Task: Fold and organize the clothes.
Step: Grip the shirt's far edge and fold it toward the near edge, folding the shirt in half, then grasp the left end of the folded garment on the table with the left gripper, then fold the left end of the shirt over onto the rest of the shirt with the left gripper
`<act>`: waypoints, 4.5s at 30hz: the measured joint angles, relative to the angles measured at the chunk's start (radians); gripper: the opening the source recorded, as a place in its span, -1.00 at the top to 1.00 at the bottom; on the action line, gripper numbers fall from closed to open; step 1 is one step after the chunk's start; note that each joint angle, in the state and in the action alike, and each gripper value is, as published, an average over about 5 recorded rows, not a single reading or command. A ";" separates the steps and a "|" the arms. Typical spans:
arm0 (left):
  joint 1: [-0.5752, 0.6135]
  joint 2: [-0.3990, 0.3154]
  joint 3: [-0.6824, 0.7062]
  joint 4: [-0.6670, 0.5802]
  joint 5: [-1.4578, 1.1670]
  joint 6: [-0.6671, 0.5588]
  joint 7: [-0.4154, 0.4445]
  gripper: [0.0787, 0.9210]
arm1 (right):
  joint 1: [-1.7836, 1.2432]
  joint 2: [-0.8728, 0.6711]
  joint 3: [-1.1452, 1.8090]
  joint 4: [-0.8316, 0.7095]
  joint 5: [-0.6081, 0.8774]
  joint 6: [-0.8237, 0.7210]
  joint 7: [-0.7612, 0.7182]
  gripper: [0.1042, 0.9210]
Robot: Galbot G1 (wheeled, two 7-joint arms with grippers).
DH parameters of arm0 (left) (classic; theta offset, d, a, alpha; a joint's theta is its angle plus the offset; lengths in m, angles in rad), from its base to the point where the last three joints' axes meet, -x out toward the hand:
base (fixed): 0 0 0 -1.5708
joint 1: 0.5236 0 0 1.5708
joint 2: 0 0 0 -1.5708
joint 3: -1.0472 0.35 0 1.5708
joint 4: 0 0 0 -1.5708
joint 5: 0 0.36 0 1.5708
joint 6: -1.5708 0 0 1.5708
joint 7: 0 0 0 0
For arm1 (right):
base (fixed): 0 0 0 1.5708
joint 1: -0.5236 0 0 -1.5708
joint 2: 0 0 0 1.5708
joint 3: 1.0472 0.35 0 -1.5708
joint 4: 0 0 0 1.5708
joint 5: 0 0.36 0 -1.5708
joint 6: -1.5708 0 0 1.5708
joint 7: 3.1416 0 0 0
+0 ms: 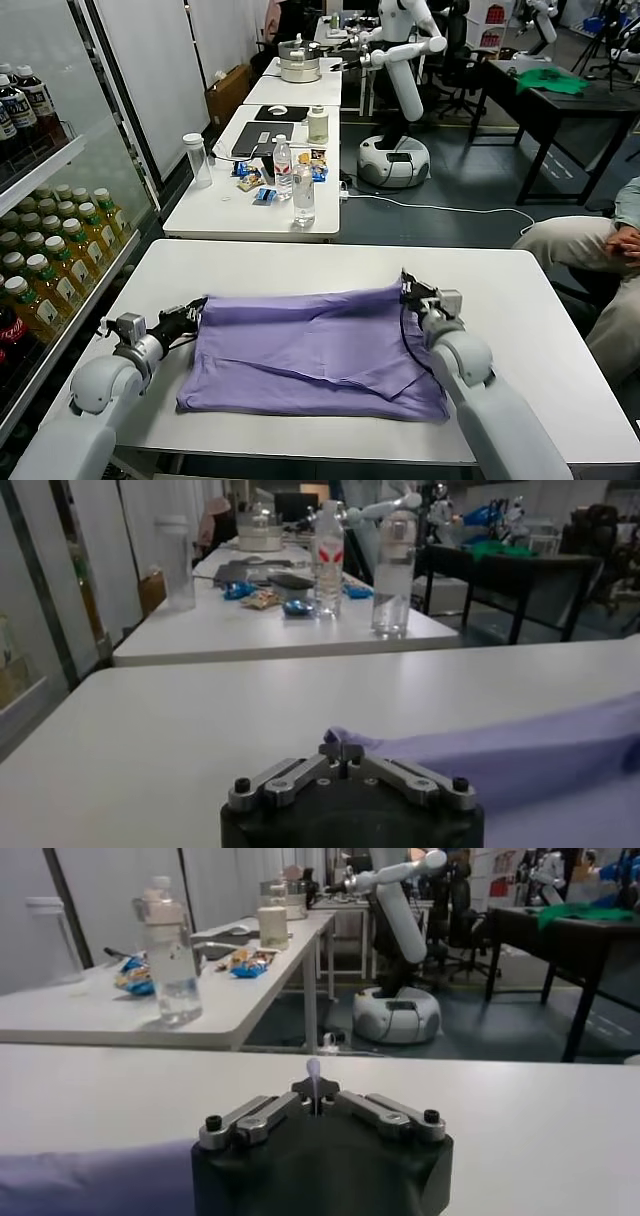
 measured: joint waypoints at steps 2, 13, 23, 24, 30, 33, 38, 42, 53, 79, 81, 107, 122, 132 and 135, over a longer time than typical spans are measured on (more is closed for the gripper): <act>0.025 0.003 -0.009 -0.018 -0.001 -0.009 -0.001 0.99 | -0.032 -0.008 0.009 0.030 0.000 -0.002 0.001 0.97; 0.124 0.024 -0.048 -0.095 0.006 -0.028 -0.002 0.99 | -0.145 -0.036 0.042 0.138 -0.008 -0.017 0.007 0.97; 0.178 0.026 -0.067 -0.126 0.018 -0.029 0.012 0.99 | -0.224 -0.066 0.066 0.230 -0.022 -0.059 0.012 0.97; 0.182 0.028 -0.070 -0.130 0.020 -0.027 0.015 0.99 | -0.232 -0.068 0.066 0.235 -0.023 -0.062 0.013 0.97; 0.206 0.030 -0.090 -0.146 0.049 -0.001 0.025 0.99 | -0.274 -0.079 0.068 0.265 -0.030 -0.085 0.014 0.91; 0.217 0.030 -0.096 -0.160 0.080 0.025 0.027 0.91 | -0.294 -0.086 0.075 0.280 -0.036 -0.096 0.013 0.74; 0.234 0.027 -0.113 -0.188 0.120 0.069 0.030 0.59 | -0.323 -0.100 0.099 0.310 -0.042 -0.112 0.011 0.40; 0.246 0.024 -0.129 -0.220 0.126 0.091 0.022 0.35 | -0.345 -0.106 0.122 0.336 -0.051 -0.118 0.007 0.10; 0.261 -0.022 -0.082 -0.293 0.064 0.139 -0.162 -0.41 | -0.395 -0.096 0.137 0.380 -0.093 -0.127 -0.001 -0.64; 0.249 -0.131 0.018 -0.300 -0.086 0.186 -0.499 -0.14 | -0.419 -0.092 0.113 0.372 -0.162 -0.121 -0.009 -0.76; 0.252 -0.135 0.018 -0.301 -0.089 0.186 -0.506 -0.02 | -0.419 -0.091 0.111 0.370 -0.165 -0.121 -0.009 -0.76; 0.291 -0.016 -0.195 -0.348 0.198 0.199 -0.461 0.94 | -0.368 -0.091 0.099 0.391 -0.184 -0.135 -0.012 -0.76; 0.281 -0.086 -0.118 -0.527 -0.025 0.198 -0.406 0.94 | -0.378 -0.090 0.135 0.415 -0.194 -0.143 -0.010 -0.76; 0.188 -0.219 0.070 -0.515 -0.133 0.199 -0.435 0.94 | -0.393 -0.083 0.159 0.418 -0.199 -0.145 -0.009 -0.76; 0.163 -0.249 0.116 -0.496 -0.144 0.199 -0.450 0.94 | -0.396 -0.078 0.164 0.416 -0.203 -0.146 -0.009 -0.76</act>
